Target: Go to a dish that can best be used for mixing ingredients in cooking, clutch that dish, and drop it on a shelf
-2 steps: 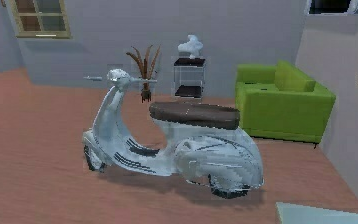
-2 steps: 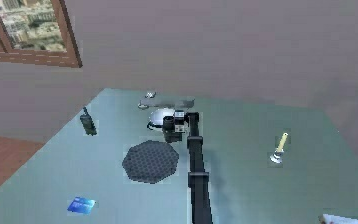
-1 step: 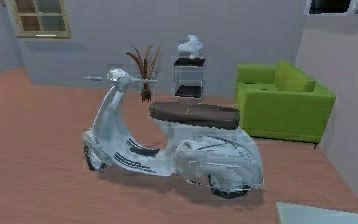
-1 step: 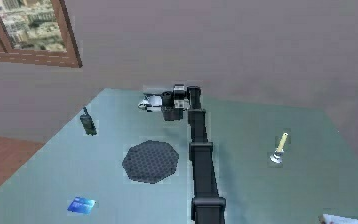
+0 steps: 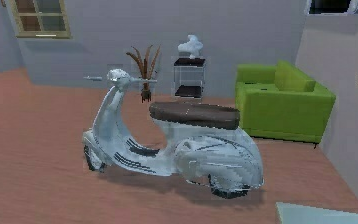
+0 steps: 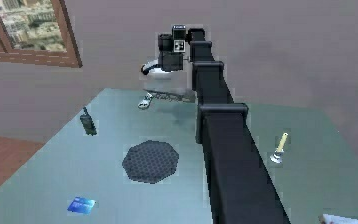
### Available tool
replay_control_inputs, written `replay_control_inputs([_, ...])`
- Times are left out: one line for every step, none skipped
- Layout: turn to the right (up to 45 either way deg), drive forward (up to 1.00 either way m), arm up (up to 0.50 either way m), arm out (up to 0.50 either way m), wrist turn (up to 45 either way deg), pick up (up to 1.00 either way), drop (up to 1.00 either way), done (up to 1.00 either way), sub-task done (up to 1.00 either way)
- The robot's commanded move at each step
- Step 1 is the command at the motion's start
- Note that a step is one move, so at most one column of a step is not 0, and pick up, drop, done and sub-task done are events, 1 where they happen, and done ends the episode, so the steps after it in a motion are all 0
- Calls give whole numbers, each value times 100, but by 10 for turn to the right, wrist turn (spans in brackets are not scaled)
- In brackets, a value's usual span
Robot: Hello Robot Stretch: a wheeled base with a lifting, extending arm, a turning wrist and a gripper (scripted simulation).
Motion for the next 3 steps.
replay_control_inputs([0,0,0,0,-450,0,0,0,0])
replay_control_inputs([0,0,0,0,-450,0,0,0,0])
replay_control_inputs([0,0,0,0,-240,0,0,0,0])
